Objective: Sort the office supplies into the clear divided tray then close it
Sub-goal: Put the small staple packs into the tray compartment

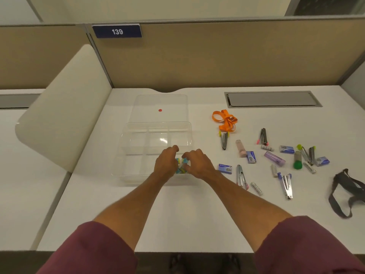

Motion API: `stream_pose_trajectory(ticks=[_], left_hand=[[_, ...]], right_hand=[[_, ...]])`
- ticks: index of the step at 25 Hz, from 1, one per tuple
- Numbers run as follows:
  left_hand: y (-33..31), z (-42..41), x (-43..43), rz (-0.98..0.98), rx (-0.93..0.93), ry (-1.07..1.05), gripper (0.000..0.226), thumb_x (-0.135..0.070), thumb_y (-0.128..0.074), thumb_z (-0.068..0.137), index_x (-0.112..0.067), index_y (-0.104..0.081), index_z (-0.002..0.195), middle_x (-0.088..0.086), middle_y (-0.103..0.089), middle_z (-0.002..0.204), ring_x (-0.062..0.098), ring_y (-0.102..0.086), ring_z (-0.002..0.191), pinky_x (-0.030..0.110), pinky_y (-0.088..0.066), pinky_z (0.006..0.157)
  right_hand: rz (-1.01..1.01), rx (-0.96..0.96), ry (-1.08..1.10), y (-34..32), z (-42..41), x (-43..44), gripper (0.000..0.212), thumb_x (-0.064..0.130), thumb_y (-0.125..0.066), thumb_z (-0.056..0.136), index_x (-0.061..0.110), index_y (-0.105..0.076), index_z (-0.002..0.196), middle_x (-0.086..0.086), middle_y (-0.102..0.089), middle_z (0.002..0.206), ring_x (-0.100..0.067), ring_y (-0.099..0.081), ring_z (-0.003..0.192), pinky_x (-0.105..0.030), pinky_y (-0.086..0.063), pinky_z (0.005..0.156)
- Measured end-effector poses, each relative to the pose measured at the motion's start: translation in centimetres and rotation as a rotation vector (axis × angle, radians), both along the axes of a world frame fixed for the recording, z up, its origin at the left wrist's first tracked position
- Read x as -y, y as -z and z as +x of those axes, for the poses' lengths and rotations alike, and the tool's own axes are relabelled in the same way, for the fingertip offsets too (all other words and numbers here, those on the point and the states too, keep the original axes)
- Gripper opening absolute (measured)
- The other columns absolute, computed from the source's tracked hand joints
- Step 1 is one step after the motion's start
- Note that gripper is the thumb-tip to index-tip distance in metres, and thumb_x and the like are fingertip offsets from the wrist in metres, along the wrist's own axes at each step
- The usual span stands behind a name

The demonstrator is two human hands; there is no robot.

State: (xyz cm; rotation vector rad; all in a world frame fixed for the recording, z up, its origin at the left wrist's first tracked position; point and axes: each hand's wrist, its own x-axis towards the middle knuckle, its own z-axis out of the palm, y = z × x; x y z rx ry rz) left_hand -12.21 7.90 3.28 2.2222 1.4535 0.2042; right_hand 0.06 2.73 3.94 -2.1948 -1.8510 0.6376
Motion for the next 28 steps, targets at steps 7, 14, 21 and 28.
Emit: stream_pose_trajectory(ticks=[7,14,21,28], left_hand=[[-0.2,3.7,1.2,0.052,0.023,0.178,0.036,-0.016,-0.055,0.093,-0.012,-0.049,0.128,0.006,-0.055,0.130,0.024,-0.052,0.119,0.036,-0.045,0.091],[0.5,9.6,4.2,0.036,-0.038,0.370,0.037,-0.019,-0.054,0.094,-0.013,-0.048,0.130,0.006,-0.049,0.137,0.024,-0.048,0.122,0.038,-0.046,0.098],[3.2,14.2,6.2,-0.022,-0.205,0.469,0.050,-0.018,-0.051,0.096,-0.016,-0.038,0.144,0.008,-0.030,0.154,0.027,-0.031,0.140,0.041,-0.037,0.109],[5.4,17.0,7.8,-0.055,-0.207,0.361,0.038,-0.014,-0.049,0.094,-0.014,-0.049,0.132,0.010,-0.042,0.139,0.029,-0.042,0.126,0.038,-0.045,0.094]], right_hand=[[0.115,-0.023,0.206,0.2,3.7,3.0,0.030,0.023,-0.053,0.093,0.015,-0.055,0.122,-0.007,-0.057,0.121,-0.025,-0.048,0.118,-0.035,-0.044,0.091],[0.009,-0.002,0.438,0.8,9.9,8.3,0.031,0.020,-0.056,0.093,0.014,-0.054,0.123,-0.009,-0.055,0.127,-0.023,-0.051,0.118,-0.033,-0.046,0.093],[-0.008,0.011,0.485,2.6,15.7,13.0,0.031,0.016,-0.057,0.091,0.013,-0.055,0.121,-0.010,-0.056,0.124,-0.023,-0.050,0.118,-0.032,-0.046,0.090],[0.024,0.026,0.500,4.2,19.2,12.1,0.029,0.019,-0.054,0.093,0.010,-0.056,0.121,-0.013,-0.057,0.121,-0.027,-0.051,0.116,-0.033,-0.045,0.092]])
